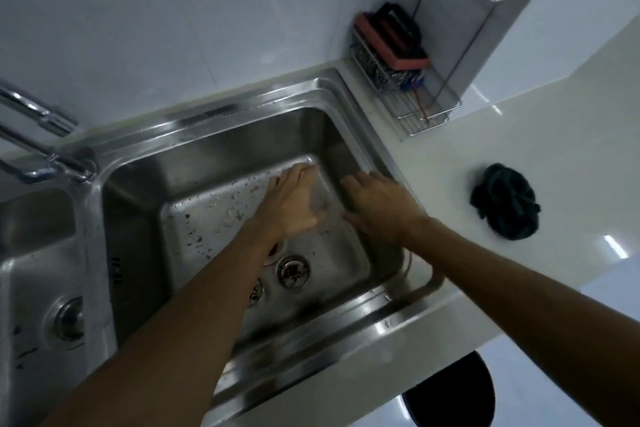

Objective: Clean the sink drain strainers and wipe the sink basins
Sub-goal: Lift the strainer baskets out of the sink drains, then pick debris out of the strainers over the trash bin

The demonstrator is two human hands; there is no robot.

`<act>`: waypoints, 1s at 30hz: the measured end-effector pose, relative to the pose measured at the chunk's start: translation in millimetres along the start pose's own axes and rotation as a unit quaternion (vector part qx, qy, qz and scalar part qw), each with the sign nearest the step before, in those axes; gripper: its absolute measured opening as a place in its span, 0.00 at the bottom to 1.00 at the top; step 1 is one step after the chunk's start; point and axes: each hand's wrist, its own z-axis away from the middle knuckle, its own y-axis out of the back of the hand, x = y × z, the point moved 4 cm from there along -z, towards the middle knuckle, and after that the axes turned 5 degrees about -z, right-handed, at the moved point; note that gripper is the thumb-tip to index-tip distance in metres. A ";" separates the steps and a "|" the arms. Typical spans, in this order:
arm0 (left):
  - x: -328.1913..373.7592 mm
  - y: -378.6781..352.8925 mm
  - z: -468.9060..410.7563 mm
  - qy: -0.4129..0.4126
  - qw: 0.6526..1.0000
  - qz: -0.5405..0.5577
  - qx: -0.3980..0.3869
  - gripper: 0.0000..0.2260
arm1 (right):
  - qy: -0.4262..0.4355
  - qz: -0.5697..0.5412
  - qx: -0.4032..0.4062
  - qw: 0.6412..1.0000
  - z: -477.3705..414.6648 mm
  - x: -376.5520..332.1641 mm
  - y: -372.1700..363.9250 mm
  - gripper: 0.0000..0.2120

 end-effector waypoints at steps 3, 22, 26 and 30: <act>48.4 28.9 -41.8 -0.032 0.999 0.007 0.039 0.41 | -0.015 0.027 0.077 0.997 10.4 38.8 60.8 0.21; 118.0 22.3 -95.6 -0.050 0.996 -0.013 0.079 0.46 | -0.013 0.147 0.148 0.978 6.5 135.8 91.7 0.17; 108.5 19.0 -77.6 -0.050 0.996 -0.027 0.066 0.46 | -0.012 0.149 0.175 0.973 20.5 131.7 92.5 0.17; 95.9 20.3 -48.1 -0.044 0.997 -0.026 0.049 0.46 | -0.001 0.145 0.219 0.965 37.8 109.0 99.4 0.17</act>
